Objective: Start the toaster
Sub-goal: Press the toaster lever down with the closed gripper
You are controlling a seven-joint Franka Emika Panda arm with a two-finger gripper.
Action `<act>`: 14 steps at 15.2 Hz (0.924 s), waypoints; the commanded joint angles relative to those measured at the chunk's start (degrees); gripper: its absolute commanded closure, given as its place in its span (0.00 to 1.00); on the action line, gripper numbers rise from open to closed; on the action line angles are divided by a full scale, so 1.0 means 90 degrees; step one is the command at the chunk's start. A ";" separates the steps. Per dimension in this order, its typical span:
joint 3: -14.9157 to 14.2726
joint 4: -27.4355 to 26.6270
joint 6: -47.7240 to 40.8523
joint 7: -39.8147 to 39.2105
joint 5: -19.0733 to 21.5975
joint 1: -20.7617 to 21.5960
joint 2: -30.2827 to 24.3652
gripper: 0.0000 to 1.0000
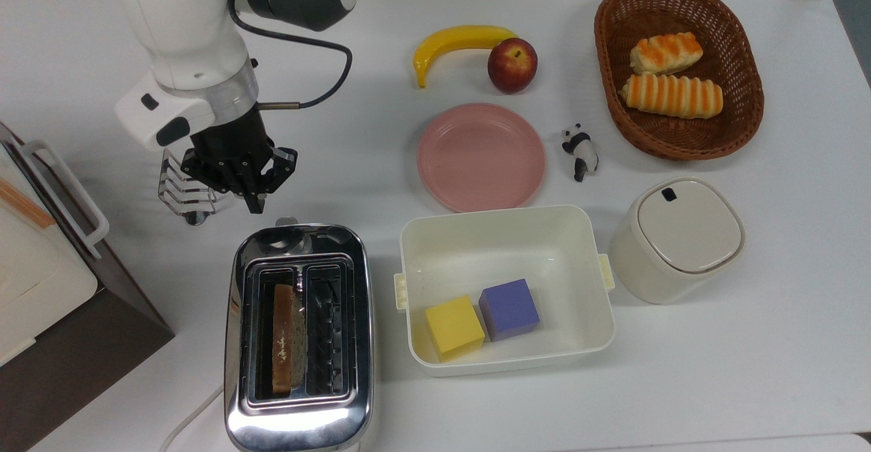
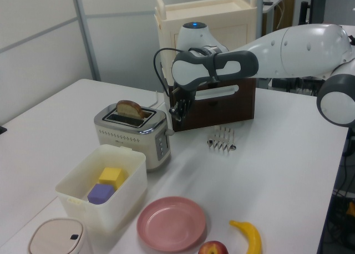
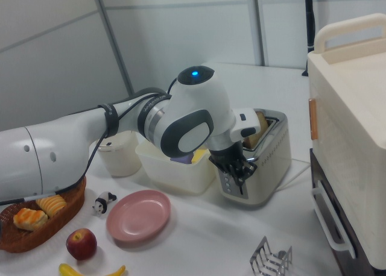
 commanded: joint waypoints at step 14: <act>0.0242 -0.0135 0.0584 0.0060 0.0300 0.0071 0.0367 1.00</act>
